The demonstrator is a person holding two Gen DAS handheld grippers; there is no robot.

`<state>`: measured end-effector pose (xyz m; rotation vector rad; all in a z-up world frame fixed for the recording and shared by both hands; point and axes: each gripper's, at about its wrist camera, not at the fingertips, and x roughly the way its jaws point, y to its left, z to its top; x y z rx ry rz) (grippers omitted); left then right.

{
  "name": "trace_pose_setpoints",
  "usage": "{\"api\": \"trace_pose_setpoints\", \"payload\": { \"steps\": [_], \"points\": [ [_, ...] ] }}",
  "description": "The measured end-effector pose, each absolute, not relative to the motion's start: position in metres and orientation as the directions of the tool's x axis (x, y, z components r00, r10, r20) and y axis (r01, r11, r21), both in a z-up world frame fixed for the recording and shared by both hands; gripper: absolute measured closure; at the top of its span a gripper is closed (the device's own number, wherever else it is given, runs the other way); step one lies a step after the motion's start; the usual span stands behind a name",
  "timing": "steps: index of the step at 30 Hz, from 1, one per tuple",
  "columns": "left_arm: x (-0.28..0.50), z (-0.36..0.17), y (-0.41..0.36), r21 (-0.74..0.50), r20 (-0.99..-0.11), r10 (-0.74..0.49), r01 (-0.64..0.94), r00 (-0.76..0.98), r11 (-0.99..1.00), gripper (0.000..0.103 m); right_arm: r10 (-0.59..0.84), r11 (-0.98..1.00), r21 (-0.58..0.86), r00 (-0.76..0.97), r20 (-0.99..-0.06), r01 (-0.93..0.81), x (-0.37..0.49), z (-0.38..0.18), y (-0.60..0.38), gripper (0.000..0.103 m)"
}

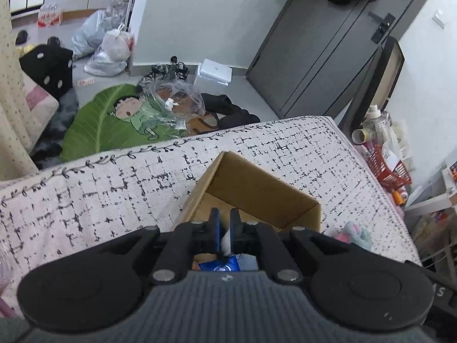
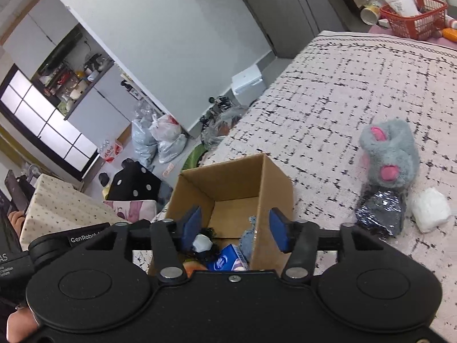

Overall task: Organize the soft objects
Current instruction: 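Withdraw both tools from the box toward the grey mouse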

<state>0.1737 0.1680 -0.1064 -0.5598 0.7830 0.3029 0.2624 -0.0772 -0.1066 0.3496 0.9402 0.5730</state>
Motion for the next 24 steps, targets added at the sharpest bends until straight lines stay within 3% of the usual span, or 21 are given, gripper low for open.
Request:
{"api": "trace_pose_setpoints", "payload": {
  "steps": [9,14,16,19,24],
  "points": [
    [0.173,-0.096,0.159,-0.302,-0.760,0.090,-0.473,0.643,0.828,0.090,0.558,0.826,0.507,0.484,-0.675,-0.245,0.264,-0.094,-0.104,0.030],
    [0.172,-0.085,0.144,-0.274,-0.757,0.110,-0.466,0.644,0.842,0.070,0.511,0.856,0.468,0.485,-0.709,-0.218,0.265,-0.091,-0.122,0.022],
    [0.172,-0.081,0.136,-0.260,-0.754,0.124,-0.467,0.645,0.845,0.056,0.500,0.862,0.468,0.477,-0.723,-0.194,0.267,-0.092,-0.131,0.021],
    [0.173,-0.075,0.123,-0.238,-0.757,0.136,-0.463,0.639,0.854,0.045,0.486,0.868,0.469,0.471,-0.736,-0.162,0.270,-0.092,-0.144,0.017],
    [0.176,-0.064,0.099,-0.199,-0.754,0.151,-0.441,0.640,0.875,0.035,0.489,0.863,0.486,0.478,-0.730,-0.139,0.273,-0.086,-0.166,0.005]
  ]
}}
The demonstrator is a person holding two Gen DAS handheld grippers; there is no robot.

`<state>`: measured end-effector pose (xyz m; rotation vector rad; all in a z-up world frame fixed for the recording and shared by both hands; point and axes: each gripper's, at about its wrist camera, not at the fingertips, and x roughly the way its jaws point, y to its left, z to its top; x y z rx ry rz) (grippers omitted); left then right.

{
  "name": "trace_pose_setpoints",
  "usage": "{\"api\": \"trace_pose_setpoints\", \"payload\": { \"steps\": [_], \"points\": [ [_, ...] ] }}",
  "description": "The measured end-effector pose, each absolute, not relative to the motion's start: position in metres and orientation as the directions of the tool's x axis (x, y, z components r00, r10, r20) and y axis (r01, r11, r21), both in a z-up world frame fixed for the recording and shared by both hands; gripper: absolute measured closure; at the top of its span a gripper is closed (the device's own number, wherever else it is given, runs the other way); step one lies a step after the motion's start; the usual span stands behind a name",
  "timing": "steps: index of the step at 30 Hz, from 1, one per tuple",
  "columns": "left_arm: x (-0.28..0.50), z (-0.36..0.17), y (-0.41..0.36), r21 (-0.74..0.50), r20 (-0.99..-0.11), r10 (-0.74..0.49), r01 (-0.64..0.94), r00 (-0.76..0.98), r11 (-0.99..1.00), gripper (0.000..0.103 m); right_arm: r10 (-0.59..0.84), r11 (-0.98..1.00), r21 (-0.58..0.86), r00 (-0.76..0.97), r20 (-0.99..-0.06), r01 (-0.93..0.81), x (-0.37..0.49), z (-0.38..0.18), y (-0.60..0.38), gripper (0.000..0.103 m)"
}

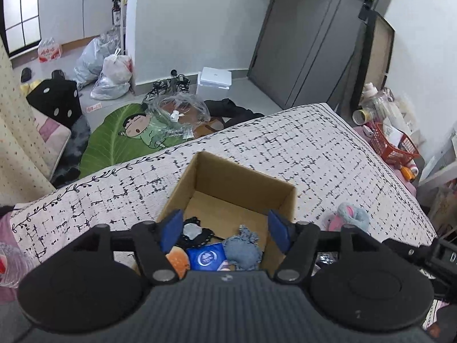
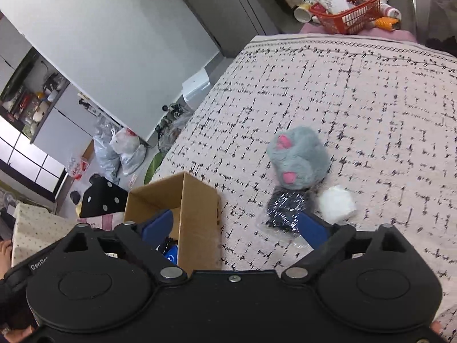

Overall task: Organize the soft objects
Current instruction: 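Withdraw both tools from the box toward the grey mouse, then close the right tool on the white ball while the left closes on the black bag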

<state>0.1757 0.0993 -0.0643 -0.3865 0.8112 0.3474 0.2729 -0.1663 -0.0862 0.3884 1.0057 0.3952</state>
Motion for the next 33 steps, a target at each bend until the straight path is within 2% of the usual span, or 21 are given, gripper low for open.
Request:
{"api": "trace_pose_setpoints", "payload": {
  "steps": [4,21,26,33],
  "points": [
    [0.177,-0.059,0.082,-0.192,-0.747,0.155,-0.432,0.647,0.881,0.030,0.495,0.856,0.502,0.486,-0.720,-0.127,0.273,-0.083,-0.182,0.003],
    [0.196,-0.059,0.009,-0.194,-0.742,0.097,-0.351,0.664,0.916,0.030,0.444,0.829,0.552,0.502,-0.742,0.083,0.277,-0.105,-0.244,0.003],
    [0.205,-0.069,-0.013,-0.192,-0.751,0.073,-0.322,0.657,0.927,0.030,0.445,0.805,0.574,0.488,-0.751,0.149,0.281,-0.119,-0.258,0.007],
    [0.219,-0.090,-0.037,-0.190,-0.775,0.051,-0.309,0.630,0.932,0.030,0.442,0.779,0.586,0.467,-0.765,0.223,0.287,-0.138,-0.270,0.019]
  ]
}}
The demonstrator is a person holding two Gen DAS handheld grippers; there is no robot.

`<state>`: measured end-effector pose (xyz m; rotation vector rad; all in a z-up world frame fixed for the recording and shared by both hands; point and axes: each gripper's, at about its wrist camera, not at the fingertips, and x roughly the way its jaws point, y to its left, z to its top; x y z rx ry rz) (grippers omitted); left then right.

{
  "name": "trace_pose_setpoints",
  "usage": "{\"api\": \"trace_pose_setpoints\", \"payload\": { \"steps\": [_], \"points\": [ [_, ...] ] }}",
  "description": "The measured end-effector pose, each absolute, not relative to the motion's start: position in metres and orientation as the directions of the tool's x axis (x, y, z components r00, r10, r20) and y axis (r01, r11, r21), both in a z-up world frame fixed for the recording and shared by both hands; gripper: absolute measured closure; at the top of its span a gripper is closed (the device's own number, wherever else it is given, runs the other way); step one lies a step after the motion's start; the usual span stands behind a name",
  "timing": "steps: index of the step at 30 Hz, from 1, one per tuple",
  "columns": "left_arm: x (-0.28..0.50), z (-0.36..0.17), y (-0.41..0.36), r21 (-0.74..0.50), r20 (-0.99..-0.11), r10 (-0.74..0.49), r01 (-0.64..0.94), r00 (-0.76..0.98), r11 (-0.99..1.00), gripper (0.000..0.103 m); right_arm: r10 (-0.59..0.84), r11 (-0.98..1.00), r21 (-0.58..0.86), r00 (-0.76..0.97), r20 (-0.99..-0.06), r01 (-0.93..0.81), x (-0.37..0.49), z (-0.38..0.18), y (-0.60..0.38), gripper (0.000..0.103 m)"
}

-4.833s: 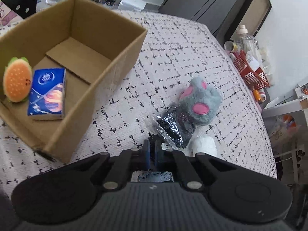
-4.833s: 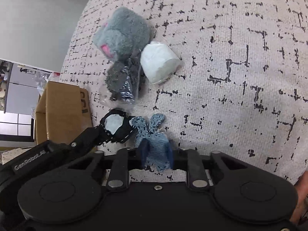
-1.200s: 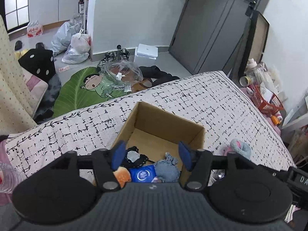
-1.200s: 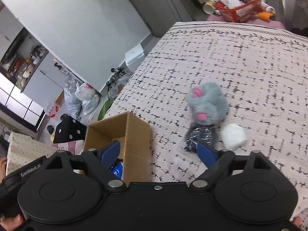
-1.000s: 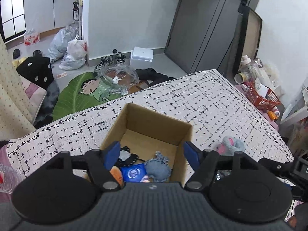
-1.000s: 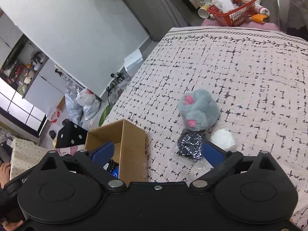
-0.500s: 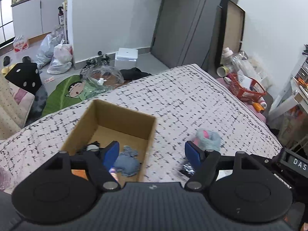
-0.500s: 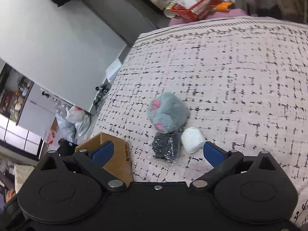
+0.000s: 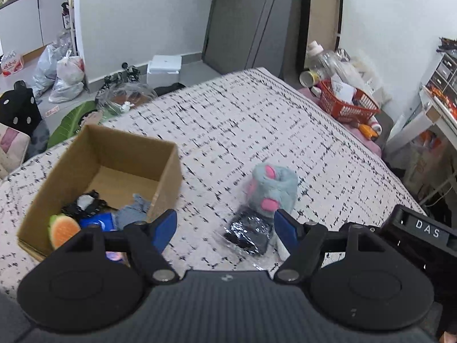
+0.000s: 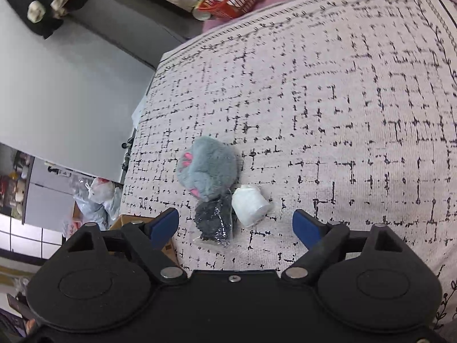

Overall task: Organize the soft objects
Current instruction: 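Close the right tool on the white ball while the left closes on the black bag, then carry the white ball and black bag into the box and open both tools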

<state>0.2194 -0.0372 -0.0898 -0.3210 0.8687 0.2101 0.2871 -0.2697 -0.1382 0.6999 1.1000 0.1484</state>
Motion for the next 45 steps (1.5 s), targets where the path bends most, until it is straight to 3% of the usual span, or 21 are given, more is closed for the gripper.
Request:
{"api": "trace_pose_setpoints", "payload": {
  "steps": [16,26,35,40,42,43,45],
  "points": [
    [0.265,-0.156,-0.055,-0.185,-0.843,0.032,-0.344,0.537,0.921,0.030,0.477,0.724,0.603,0.388,-0.789,0.336,0.315,-0.183,-0.268,0.028],
    [0.285,-0.194,-0.049,-0.179,-0.873,0.032,-0.382,0.486,0.907,0.030,0.473,0.733,0.579,0.344,-0.811,0.357,0.331,-0.204,-0.256,0.029],
    [0.289,-0.213,-0.043,-0.294,-0.864,-0.057,-0.411,0.500,0.863,0.030,0.454,0.751,0.549,0.318,-0.833,0.367,0.343,-0.219,-0.245,0.029],
    [0.287,-0.214,-0.046,-0.346,-0.844,-0.104,-0.385,0.526,0.855,0.058,0.436,0.772,0.531,0.317,-0.843,0.350,0.345,-0.220,-0.241,0.038],
    [0.287,-0.211,-0.049,-0.340,-0.839,-0.098,-0.375,0.535,0.862,0.064,0.431,0.774,0.527,0.320,-0.844,0.350,0.345,-0.220,-0.241,0.044],
    [0.286,-0.208,-0.052,-0.321,-0.837,-0.080,-0.368,0.541,0.873,0.067,0.428,0.776,0.526,0.321,-0.845,0.349,0.345,-0.220,-0.241,0.053],
    [0.285,-0.204,-0.056,-0.297,-0.834,-0.060,-0.357,0.548,0.886,0.069,0.429,0.773,0.528,0.322,-0.844,0.352,0.345,-0.220,-0.243,0.055]
  ]
}}
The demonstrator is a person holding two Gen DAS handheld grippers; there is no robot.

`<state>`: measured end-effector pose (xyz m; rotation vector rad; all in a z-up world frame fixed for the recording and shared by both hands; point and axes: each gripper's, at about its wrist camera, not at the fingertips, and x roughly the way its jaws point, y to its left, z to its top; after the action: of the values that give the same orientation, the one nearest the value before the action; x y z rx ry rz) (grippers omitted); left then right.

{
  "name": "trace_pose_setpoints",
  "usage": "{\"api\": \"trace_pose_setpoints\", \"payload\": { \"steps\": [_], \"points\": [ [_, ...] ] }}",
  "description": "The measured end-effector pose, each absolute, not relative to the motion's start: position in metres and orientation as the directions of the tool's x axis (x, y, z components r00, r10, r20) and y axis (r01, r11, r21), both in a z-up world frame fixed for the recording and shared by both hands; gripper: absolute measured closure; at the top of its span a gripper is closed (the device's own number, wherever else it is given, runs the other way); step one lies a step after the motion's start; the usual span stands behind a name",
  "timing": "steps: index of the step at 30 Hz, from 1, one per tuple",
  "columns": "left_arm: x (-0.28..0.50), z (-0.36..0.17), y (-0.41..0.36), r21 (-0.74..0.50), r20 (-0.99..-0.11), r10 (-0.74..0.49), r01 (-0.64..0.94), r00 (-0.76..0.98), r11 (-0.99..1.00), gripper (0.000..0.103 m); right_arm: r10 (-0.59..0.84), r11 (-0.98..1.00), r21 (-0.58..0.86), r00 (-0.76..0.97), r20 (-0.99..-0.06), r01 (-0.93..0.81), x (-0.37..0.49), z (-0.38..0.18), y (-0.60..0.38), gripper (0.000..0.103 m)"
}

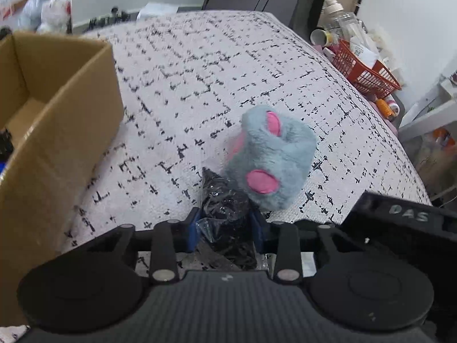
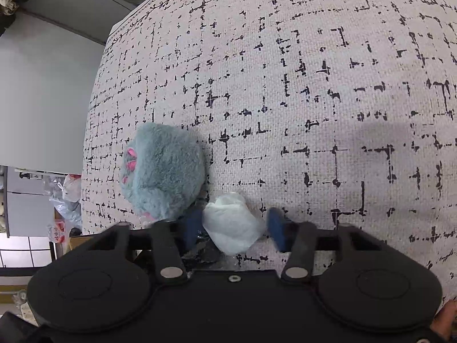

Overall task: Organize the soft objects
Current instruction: 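Carry the white ball and black bag into the box and open both tools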

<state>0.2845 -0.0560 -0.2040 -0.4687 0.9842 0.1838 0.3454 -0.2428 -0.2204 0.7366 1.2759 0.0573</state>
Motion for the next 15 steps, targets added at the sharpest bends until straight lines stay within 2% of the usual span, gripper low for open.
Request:
{"api": "trace_pose_setpoints", "payload": {
  "steps": [15],
  "points": [
    [0.250,-0.154,-0.043,-0.307,-0.793,-0.028,-0.360,0.608,0.881,0.071,0.471,0.749,0.598,0.405,-0.783,0.285,0.325,-0.189,-0.248,0.057]
  ]
}}
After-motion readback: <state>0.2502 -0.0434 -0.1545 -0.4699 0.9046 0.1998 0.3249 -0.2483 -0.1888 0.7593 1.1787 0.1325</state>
